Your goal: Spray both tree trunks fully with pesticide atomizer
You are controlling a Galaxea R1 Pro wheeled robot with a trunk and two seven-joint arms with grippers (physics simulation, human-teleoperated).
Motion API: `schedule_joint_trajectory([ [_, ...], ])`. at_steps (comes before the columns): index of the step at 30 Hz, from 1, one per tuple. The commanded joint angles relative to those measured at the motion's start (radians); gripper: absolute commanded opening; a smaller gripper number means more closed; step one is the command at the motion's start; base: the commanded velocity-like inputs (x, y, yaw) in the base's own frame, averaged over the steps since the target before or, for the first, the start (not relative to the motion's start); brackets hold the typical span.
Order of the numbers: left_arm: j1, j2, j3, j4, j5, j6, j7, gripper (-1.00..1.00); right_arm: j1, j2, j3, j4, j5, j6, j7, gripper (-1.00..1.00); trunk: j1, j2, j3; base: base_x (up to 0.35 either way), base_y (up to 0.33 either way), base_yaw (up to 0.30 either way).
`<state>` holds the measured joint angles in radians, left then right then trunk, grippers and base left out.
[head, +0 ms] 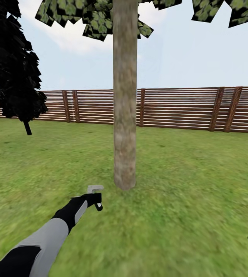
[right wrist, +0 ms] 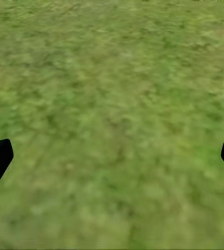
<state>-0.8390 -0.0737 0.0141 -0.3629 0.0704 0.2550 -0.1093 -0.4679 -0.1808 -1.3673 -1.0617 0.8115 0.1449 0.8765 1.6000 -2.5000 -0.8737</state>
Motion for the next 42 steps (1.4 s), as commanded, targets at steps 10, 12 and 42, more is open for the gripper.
schedule_joint_trajectory([
  [10, 0.003, 0.002, 0.001, 0.081, -0.003, -0.064, 0.002, -1.00, 0.000, 0.073, 0.011, -0.052, 0.004, 0.058, 0.000, 1.00, 0.000, 0.000, 0.000, 0.328, -0.033, 0.000],
  [12, 0.003, 0.002, 0.001, 0.082, -0.003, -0.067, 0.002, -1.00, 0.000, 0.074, 0.069, -0.053, 0.005, 0.156, 0.000, 1.00, 0.000, 0.000, 0.000, 0.331, -0.108, 0.000],
  [42, 0.003, 0.009, 0.000, 0.080, -0.168, 0.148, 0.003, -1.00, 0.000, 0.075, 0.186, -0.052, 0.003, 0.263, -0.001, 1.00, 0.000, 0.000, 0.000, 0.261, -0.069, -0.064],
])
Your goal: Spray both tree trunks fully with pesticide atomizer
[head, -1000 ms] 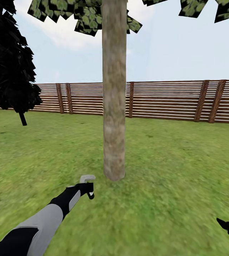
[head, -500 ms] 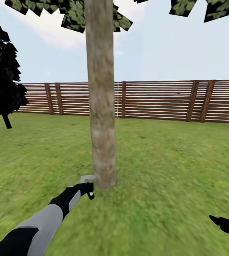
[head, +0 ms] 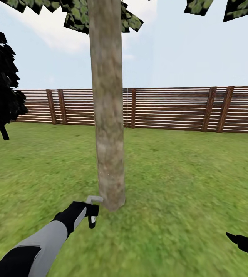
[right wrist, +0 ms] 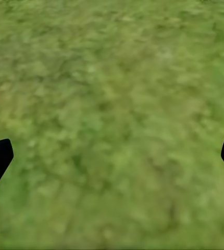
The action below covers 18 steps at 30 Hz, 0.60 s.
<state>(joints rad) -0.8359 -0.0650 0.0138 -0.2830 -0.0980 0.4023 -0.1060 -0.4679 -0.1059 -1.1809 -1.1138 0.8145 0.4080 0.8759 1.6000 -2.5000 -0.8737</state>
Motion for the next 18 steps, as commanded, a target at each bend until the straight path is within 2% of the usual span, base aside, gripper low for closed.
schedule_joint_trajectory([
  [1, 0.000, 0.000, 0.000, 0.000, -0.003, 0.011, 0.000, -1.00, 0.000, 0.000, 0.000, 0.000, 0.000, 0.000, 0.000, 1.00, 0.000, 0.000, 0.000, 0.003, 0.000, 0.000],
  [5, 0.000, -0.001, 0.000, 0.002, -0.008, 0.034, 0.000, -1.00, 0.000, 0.000, 0.000, 0.000, 0.000, 0.000, 0.000, 1.00, 0.000, 0.000, 0.000, 0.104, 0.000, 0.000],
  [8, 0.000, -0.001, 0.000, 0.013, -0.008, 0.098, 0.000, -1.00, 0.000, -0.001, 0.000, 0.000, 0.000, 0.000, 0.000, 1.00, 0.000, 0.000, 0.000, 0.258, 0.000, -0.079],
  [13, 0.000, -0.002, 0.000, 0.029, -0.008, 0.154, 0.000, -1.00, 0.000, -0.001, 0.000, 0.000, 0.000, 0.000, 0.000, 1.00, 0.000, 0.000, 0.000, 0.041, 0.000, -0.126],
  [18, 0.000, 0.001, 0.000, 0.040, -0.008, 0.161, -0.002, -1.00, 0.000, -0.001, 0.000, 0.000, 0.000, 0.000, 0.000, 1.00, 0.000, 0.000, 0.000, 0.002, 0.000, -0.006],
])
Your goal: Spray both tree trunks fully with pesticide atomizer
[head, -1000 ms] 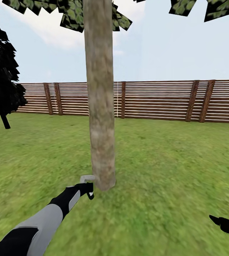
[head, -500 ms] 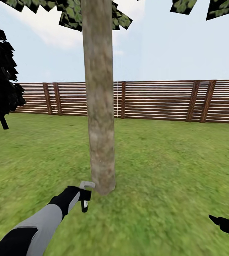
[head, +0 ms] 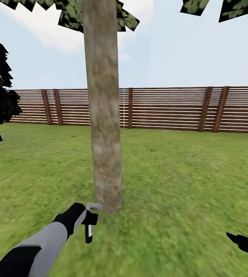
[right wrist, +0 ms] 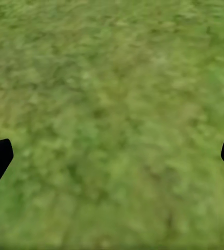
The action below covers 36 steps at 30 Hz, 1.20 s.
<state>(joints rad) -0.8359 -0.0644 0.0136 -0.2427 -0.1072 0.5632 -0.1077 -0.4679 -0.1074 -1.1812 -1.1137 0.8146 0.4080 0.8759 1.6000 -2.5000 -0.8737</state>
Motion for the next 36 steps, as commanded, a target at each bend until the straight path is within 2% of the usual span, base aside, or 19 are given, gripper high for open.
schedule_joint_trajectory([
  [1, 0.000, 0.001, 0.000, 0.011, 0.000, -0.009, 0.000, -1.00, 0.000, 0.000, 0.000, 0.000, 0.000, 0.000, 0.000, 1.00, 0.000, 0.000, 0.000, 0.000, 0.000, -0.001],
  [3, 0.000, 0.001, 0.001, 0.050, 0.001, -0.075, 0.000, -1.00, 0.000, -0.002, 0.000, 0.000, 0.000, 0.000, 0.000, 1.00, 0.000, 0.000, 0.000, 0.000, 0.000, 0.000],
  [6, 0.000, 0.002, 0.002, 0.119, 0.000, -0.111, 0.001, -1.00, 0.000, -0.004, -0.001, 0.000, 0.000, 0.000, 0.000, 1.00, 0.000, 0.000, 0.000, 0.000, 0.000, 0.000],
  [9, 0.026, 0.008, 0.002, 0.193, -0.001, -0.210, 0.001, -1.00, 0.000, -0.005, 0.000, 0.000, 0.000, 0.000, 0.000, 1.00, 0.000, 0.000, 0.000, 0.000, 0.000, 0.000],
  [12, 0.076, 0.013, 0.002, 0.213, -0.010, -0.307, 0.002, -1.00, 0.000, -0.005, 0.000, 0.000, 0.000, 0.000, 0.000, 1.00, 0.000, 0.000, 0.000, 0.000, 0.000, 0.000],
  [13, 0.095, 0.019, 0.002, 0.215, -0.012, -0.361, 0.002, -1.00, 0.000, -0.005, 0.000, 0.000, 0.000, 0.000, 0.000, 1.00, 0.000, 0.000, 0.000, 0.000, 0.000, 0.000],
  [16, 0.123, 0.026, 0.002, 0.216, -0.013, -0.486, 0.002, -1.00, 0.000, -0.005, 0.000, 0.000, 0.000, 0.000, 0.000, 1.00, 0.000, 0.000, 0.000, 0.000, 0.000, 0.000],
  [17, 0.126, 0.026, 0.003, 0.215, -0.013, -0.506, 0.002, -1.00, 0.000, -0.005, 0.000, 0.000, 0.000, 0.000, 0.000, 1.00, 0.000, 0.000, 0.000, 0.000, 0.000, 0.000],
  [25, 0.130, 0.025, 0.003, 0.150, -0.012, -0.528, 0.003, -1.00, 0.000, -0.008, -0.001, 0.000, 0.000, 0.000, 0.000, 1.00, 0.000, 0.000, 0.000, 0.010, 0.000, 0.000],
  [33, 0.130, 0.025, 0.004, 0.148, -0.012, -0.521, 0.004, -1.00, 0.000, -0.008, -0.001, 0.000, 0.000, 0.000, 0.000, 1.00, 0.000, 0.000, 0.000, 0.296, 0.000, 0.000],
  [36, 0.130, 0.025, 0.003, 0.148, -0.012, -0.485, 0.004, -1.00, 0.000, -0.008, -0.001, 0.000, 0.000, 0.000, 0.000, 1.00, 0.000, 0.000, 0.000, 0.334, 0.000, 0.000],
])
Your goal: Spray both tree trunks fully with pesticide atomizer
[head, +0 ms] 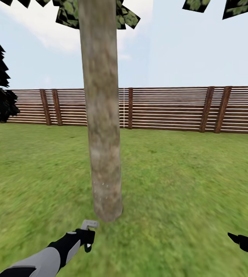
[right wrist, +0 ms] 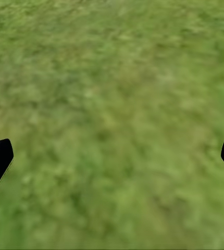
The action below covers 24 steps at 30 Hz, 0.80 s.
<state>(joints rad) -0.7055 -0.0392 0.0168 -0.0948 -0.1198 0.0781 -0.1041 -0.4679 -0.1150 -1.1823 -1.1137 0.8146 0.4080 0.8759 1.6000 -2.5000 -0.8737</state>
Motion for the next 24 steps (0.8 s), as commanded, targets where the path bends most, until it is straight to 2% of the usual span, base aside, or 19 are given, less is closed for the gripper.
schedule_joint_trajectory([
  [1, 0.000, 0.000, 0.000, 0.000, 0.000, 0.006, 0.000, -1.00, 0.000, 0.000, 0.000, 0.000, 0.000, 0.000, 0.000, 1.00, 0.000, 0.000, 0.000, 0.335, 0.000, 0.000],
  [5, 0.000, 0.000, 0.000, 0.000, 0.000, 0.018, 0.001, -1.00, 0.000, 0.000, 0.000, 0.000, 0.000, 0.000, 0.000, 1.00, 0.000, 0.000, 0.000, 0.268, 0.000, 0.000],
  [8, 0.000, -0.001, -0.001, 0.000, 0.000, 0.020, 0.001, -1.00, 0.000, 0.000, 0.000, 0.000, 0.000, 0.000, 0.000, 1.00, 0.000, 0.000, 0.000, 0.072, 0.000, 0.000],
  [11, 0.000, 0.001, 0.000, -0.001, -0.002, 0.130, 0.000, -1.00, 0.000, 0.000, 0.000, 0.000, 0.000, 0.000, 0.000, 1.00, 0.000, 0.000, 0.000, 0.007, 0.000, 0.000],
  [12, -0.001, 0.002, 0.000, -0.004, -0.002, 0.145, 0.000, -1.00, 0.000, -0.001, 0.000, 0.000, 0.000, 0.000, 0.000, 1.00, 0.000, 0.000, 0.000, 0.002, 0.000, 0.000],
  [15, -0.007, 0.008, 0.001, -0.052, -0.001, 0.246, -0.001, -1.00, 0.000, -0.001, 0.000, 0.000, 0.000, 0.000, 0.000, 1.00, 0.000, 0.000, 0.000, 0.000, 0.000, 0.000],
  [20, -0.009, 0.009, 0.000, -0.328, 0.000, 0.503, -0.006, -1.00, 0.000, -0.002, 0.000, 0.000, 0.000, 0.000, 0.000, 1.00, 0.000, 0.000, 0.000, 0.000, 0.000, 0.000],
  [24, -0.009, 0.007, -0.001, -0.517, 0.000, 0.668, -0.006, -1.00, 0.000, -0.002, 0.000, 0.001, 0.000, 0.000, 0.000, 1.00, 0.000, 0.000, 0.000, 0.000, 0.000, 0.000],
])
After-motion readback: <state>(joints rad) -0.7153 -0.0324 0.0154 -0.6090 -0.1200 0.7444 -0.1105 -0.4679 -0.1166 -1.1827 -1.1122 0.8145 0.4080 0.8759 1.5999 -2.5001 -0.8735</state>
